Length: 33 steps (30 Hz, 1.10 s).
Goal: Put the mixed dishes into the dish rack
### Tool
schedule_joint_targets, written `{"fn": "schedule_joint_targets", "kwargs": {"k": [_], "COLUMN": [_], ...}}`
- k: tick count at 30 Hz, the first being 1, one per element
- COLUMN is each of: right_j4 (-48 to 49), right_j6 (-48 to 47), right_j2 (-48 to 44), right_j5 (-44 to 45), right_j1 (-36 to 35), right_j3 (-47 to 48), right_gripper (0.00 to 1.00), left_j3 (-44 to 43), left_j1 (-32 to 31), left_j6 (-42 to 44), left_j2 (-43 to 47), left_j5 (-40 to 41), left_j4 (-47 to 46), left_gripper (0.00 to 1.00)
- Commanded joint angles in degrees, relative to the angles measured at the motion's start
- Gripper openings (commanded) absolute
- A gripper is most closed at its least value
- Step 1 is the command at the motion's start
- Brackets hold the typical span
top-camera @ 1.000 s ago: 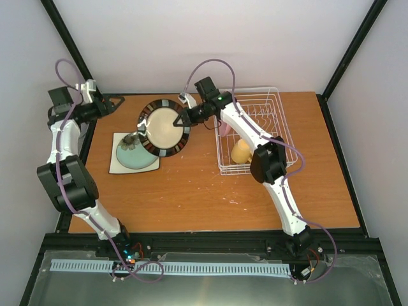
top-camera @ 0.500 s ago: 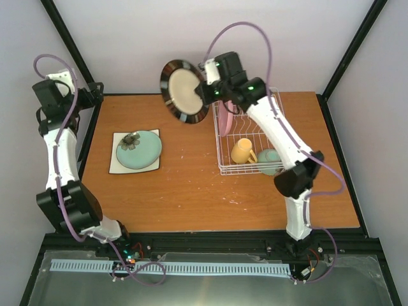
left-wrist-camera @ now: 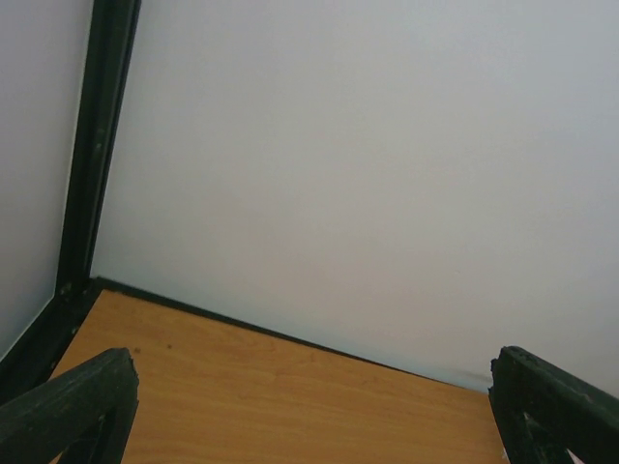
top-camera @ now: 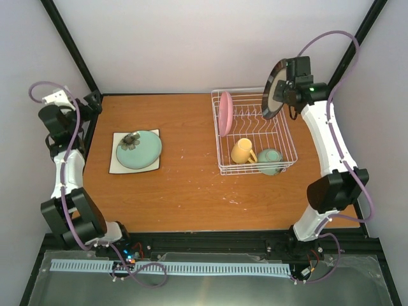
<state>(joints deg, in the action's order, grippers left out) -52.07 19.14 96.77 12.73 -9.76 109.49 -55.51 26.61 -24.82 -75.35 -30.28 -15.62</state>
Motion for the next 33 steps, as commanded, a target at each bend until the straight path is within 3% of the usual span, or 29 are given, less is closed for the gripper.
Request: {"fn": "schedule_joint_targets", "kwargs": {"k": [1, 8, 17, 21, 33], "right_j4": [-0.07, -5.23, -7.67, -11.47, -14.49], "right_j6": [1.34, -1.79, -5.59, -6.73, -1.92], "right_j2": [1.84, 7.67, 12.13, 15.96, 23.59], "right_j5": [-3.9, -6.02, -2.79, 0.85, -1.6], "right_j1": [-2.23, -5.72, -7.39, -8.48, -9.7], "right_j3": [4.01, 10.75, 13.3, 20.29, 27.35], "right_gripper": [0.03, 0.03, 0.03, 0.03, 0.03], "left_j3": [-9.19, -12.21, -12.18, -12.75, -15.09], "left_j1": [-0.21, -1.77, -2.3, -2.47, -2.9], "left_j6": [3.3, 8.54, 10.44, 11.68, 14.07], "left_j2": [-3.13, -4.1, -3.87, -4.11, -5.24], "left_j5": [-2.7, 2.31, 3.85, 4.67, 6.77], "left_j4": [5.3, 11.94, 14.37, 15.73, 18.57], "left_gripper": [1.0, 0.99, 0.99, 0.99, 0.99]}}
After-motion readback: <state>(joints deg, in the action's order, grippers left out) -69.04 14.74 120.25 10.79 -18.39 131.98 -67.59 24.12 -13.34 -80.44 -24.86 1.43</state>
